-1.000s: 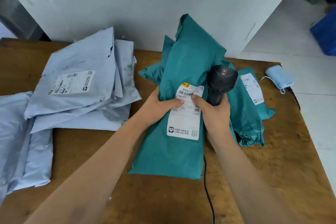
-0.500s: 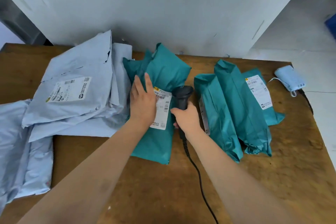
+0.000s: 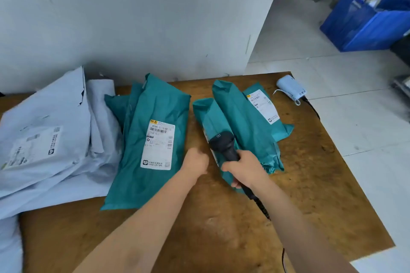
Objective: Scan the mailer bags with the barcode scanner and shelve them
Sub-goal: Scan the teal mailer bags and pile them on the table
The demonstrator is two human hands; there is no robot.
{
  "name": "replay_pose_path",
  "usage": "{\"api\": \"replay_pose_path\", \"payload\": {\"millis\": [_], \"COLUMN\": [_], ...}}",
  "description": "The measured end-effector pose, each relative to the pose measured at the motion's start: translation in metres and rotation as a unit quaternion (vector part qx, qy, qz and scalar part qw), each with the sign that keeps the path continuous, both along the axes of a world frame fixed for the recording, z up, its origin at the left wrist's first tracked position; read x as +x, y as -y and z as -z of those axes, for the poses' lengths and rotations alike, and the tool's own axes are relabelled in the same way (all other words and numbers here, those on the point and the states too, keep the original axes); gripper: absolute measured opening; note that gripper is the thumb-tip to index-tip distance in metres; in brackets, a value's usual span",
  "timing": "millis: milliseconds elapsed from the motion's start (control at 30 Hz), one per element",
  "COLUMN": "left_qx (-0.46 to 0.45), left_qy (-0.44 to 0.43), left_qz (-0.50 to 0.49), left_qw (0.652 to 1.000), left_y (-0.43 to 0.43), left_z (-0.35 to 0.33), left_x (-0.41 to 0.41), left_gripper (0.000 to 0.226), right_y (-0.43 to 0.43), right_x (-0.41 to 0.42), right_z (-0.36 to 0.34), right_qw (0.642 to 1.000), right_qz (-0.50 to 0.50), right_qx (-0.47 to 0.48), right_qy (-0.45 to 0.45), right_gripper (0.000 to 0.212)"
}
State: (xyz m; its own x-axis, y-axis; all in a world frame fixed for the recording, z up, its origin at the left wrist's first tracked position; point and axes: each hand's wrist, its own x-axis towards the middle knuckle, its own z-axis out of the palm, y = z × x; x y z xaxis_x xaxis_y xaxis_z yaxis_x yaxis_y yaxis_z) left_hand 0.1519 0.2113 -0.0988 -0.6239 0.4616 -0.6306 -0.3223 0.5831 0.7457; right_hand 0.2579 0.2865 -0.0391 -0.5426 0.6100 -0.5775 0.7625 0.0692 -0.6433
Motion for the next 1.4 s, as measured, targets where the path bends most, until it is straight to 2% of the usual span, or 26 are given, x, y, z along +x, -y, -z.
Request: {"api": "replay_pose_path", "payload": {"millis": [100, 200, 333, 433, 533, 633, 767, 833, 900, 1000, 1067, 1167, 1300, 1400], "left_qx": [-0.016, -0.002, 0.078, 0.199, 0.316, 0.330, 0.294, 0.253, 0.214, 0.152, 0.141, 0.173, 0.183, 0.177], "left_qy": [0.102, 0.180, 0.220, 0.307, 0.347, 0.348, 0.240, 0.201, 0.173, 0.126, 0.120, 0.145, 0.158, 0.160], "left_qz": [-0.005, -0.081, -0.112, -0.137, -0.072, -0.026, -0.007, -0.044, -0.079, -0.061, -0.064, -0.058, -0.063, -0.068], "left_qw": [0.995, 0.980, 0.966, 0.921, 0.880, 0.877, 0.925, 0.945, 0.958, 0.978, 0.981, 0.972, 0.968, 0.969], "left_y": [-0.001, 0.001, 0.022, 0.051, 0.075, 0.097, 0.126, 0.144, 0.167, 0.201, 0.226, 0.251, 0.256, 0.256], "left_z": [0.025, 0.024, 0.027, 0.028, 0.022, 0.007, -0.007, -0.009, -0.006, 0.010, 0.027, 0.041, 0.044, 0.044], "left_x": [0.028, 0.048, 0.056, 0.061, 0.067, 0.069, 0.066, 0.066, 0.071, 0.087, 0.102, 0.119, 0.116, 0.114], "left_gripper": [0.028, 0.005, 0.052, 0.079, 0.090, 0.086, 0.079, 0.082, 0.075, 0.072, 0.076, 0.082, 0.070, 0.050], "right_y": [0.005, 0.002, -0.006, -0.001, 0.017, 0.042, 0.077, 0.096, 0.116, 0.149, 0.175, 0.212, 0.242, 0.249], "right_x": [0.007, 0.019, 0.042, 0.060, 0.076, 0.088, 0.094, 0.096, 0.097, 0.098, 0.097, 0.098, 0.100, 0.102], "right_z": [0.014, 0.014, 0.005, -0.002, -0.005, 0.000, 0.011, 0.014, 0.012, 0.001, -0.007, -0.013, -0.011, -0.014], "right_qw": [0.999, 0.997, 0.989, 0.964, 0.932, 0.916, 0.931, 0.939, 0.945, 0.940, 0.935, 0.933, 0.935, 0.948], "right_qz": [-0.008, 0.037, 0.129, 0.198, 0.230, 0.237, 0.228, 0.230, 0.237, 0.245, 0.238, 0.227, 0.198, 0.165], "right_qx": [0.032, 0.069, -0.006, -0.103, -0.188, -0.232, -0.203, -0.177, -0.147, -0.152, -0.176, -0.207, -0.236, -0.213], "right_qy": [0.005, -0.018, -0.075, -0.148, -0.208, -0.227, -0.200, -0.185, -0.172, -0.182, -0.195, -0.187, -0.178, -0.169], "right_gripper": [0.016, 0.023, 0.018, 0.010, 0.013, 0.012, 0.022, 0.020, 0.018, 0.015, 0.012, 0.011, 0.004, 0.007]}}
